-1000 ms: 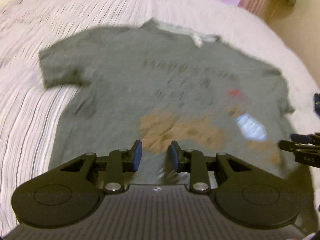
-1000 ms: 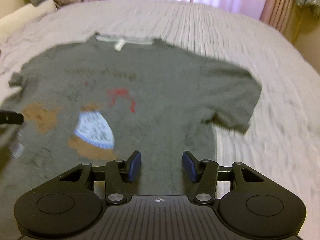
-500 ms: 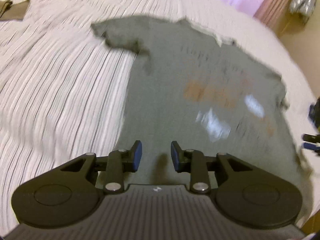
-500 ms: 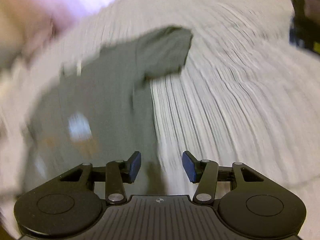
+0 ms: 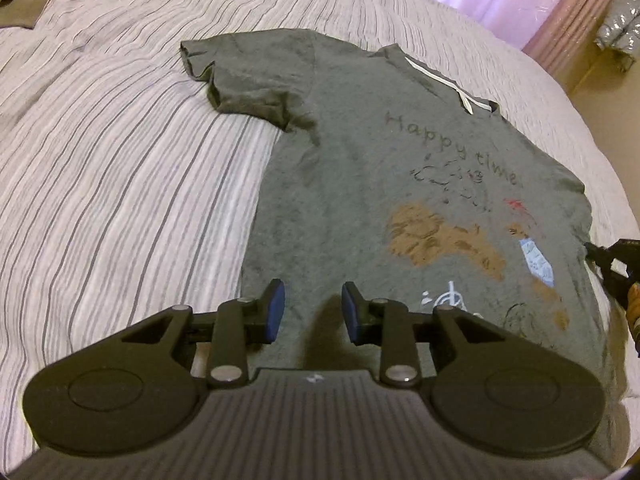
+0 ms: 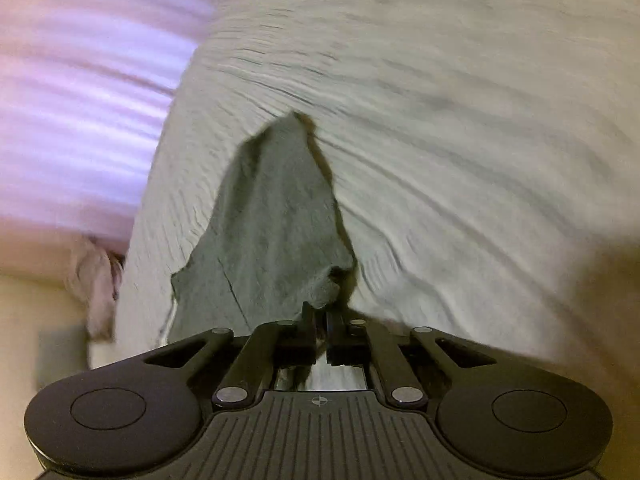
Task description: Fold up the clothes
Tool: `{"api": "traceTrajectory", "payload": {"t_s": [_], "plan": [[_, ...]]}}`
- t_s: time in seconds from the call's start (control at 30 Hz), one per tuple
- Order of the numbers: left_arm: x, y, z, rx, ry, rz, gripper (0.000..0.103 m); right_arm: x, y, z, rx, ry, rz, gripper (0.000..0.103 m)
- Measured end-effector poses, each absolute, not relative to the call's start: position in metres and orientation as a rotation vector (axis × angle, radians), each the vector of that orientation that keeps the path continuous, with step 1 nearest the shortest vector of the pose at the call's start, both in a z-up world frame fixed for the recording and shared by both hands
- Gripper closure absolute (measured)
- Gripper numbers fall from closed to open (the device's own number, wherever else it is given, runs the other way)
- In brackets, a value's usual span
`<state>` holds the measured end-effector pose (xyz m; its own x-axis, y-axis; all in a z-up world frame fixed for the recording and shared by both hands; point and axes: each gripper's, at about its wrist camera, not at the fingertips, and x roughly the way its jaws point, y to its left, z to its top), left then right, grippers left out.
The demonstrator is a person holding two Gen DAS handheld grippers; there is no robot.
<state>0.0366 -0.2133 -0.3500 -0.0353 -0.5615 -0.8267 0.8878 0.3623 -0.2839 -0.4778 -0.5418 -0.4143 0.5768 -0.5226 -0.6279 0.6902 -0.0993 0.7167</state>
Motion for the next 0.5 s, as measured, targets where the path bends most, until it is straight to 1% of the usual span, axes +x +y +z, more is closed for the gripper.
{"api": "traceTrajectory", "payload": {"t_s": [0.07,0.2,0.23,0.27,0.3,0.33,0.43,0.5], "plan": [[0.036,-0.213,-0.351,0.399,1.066,-1.215,0.077,-0.471,-0.545,-0.404,1.19,0.229,-1.021,0.1],[0.032,-0.217,-0.351,0.45,1.04,-1.217,0.076,-0.451,-0.544,-0.393,1.041,0.444,-1.049,0.098],[0.03,-0.217,-0.349,0.46,1.031,-1.218,0.076,-0.446,-0.543,-0.388,1.0,0.49,-1.057,0.089],[0.029,-0.217,-0.347,0.467,1.022,-1.219,0.076,-0.441,-0.537,-0.379,0.943,0.521,-1.095,0.077],[0.029,-0.217,-0.344,0.464,1.009,-1.22,0.076,-0.436,-0.53,-0.37,0.882,0.549,-1.138,0.06],[0.029,-0.217,-0.341,0.457,0.993,-1.221,0.076,-0.43,-0.518,-0.359,0.806,0.564,-1.178,0.057],[0.032,-0.222,-0.334,0.425,0.951,-1.22,0.076,-0.406,-0.482,-0.331,0.614,0.637,-1.127,0.057],[0.034,-0.228,-0.336,0.41,0.942,-1.207,0.076,-0.389,-0.454,-0.323,0.579,0.668,-0.978,0.057]]}}
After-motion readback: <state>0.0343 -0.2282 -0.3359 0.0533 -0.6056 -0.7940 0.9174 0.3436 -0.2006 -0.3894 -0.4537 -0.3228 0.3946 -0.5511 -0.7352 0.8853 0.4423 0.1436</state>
